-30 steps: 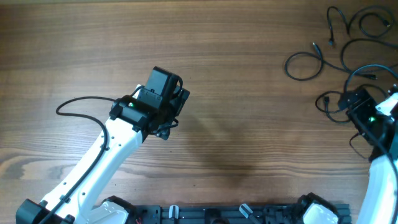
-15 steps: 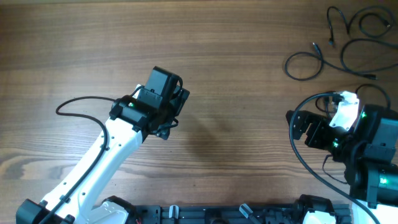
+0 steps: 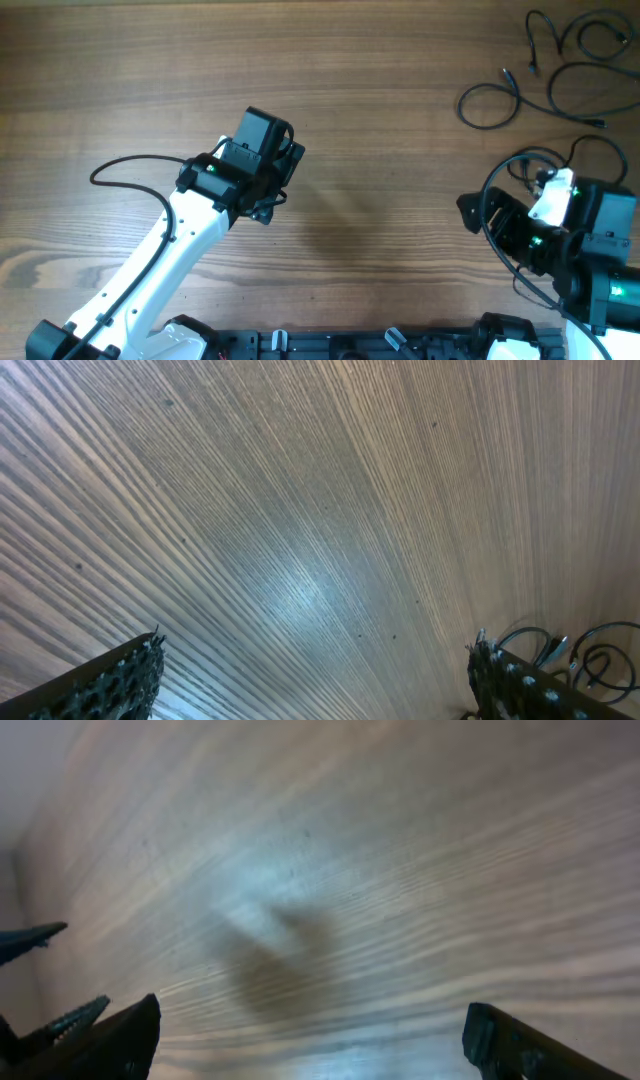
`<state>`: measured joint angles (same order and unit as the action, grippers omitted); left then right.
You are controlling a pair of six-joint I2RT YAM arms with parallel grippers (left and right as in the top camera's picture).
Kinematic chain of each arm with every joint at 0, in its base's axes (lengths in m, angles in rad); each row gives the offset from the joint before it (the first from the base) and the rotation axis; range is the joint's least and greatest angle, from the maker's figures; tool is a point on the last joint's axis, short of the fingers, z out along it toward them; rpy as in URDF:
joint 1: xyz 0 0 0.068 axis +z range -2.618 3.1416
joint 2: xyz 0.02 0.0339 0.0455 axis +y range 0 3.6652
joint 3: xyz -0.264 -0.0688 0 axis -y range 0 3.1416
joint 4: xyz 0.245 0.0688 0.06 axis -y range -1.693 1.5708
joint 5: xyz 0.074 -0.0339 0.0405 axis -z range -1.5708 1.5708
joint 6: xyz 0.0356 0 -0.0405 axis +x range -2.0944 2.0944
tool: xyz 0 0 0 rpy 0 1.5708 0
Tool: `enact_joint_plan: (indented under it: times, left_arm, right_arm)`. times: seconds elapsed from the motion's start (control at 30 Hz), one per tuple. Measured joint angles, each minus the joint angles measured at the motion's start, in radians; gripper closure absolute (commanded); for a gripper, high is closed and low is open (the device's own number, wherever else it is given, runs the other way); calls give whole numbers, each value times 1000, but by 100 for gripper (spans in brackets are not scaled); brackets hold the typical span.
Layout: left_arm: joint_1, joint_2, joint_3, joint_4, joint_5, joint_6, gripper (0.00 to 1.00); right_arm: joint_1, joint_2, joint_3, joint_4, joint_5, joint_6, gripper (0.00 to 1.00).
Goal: Untangle cables
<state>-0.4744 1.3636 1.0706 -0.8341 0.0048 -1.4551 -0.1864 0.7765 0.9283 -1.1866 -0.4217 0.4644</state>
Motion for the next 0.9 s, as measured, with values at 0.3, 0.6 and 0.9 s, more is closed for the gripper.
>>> enact_joint_plan:
  times: [0.3, 0.6, 0.9]
  left_arm:
    - [0, 0, 0, 0, 0, 0, 0]
    - [0, 0, 0, 0, 0, 0, 0]
    - [0, 0, 0, 0, 0, 0, 0]
  right_arm:
    - [0, 0, 0, -10, 73, 156, 0]
    - [0, 0, 0, 48, 184, 52, 0]
    - [180, -61, 0, 246, 167, -266, 0]
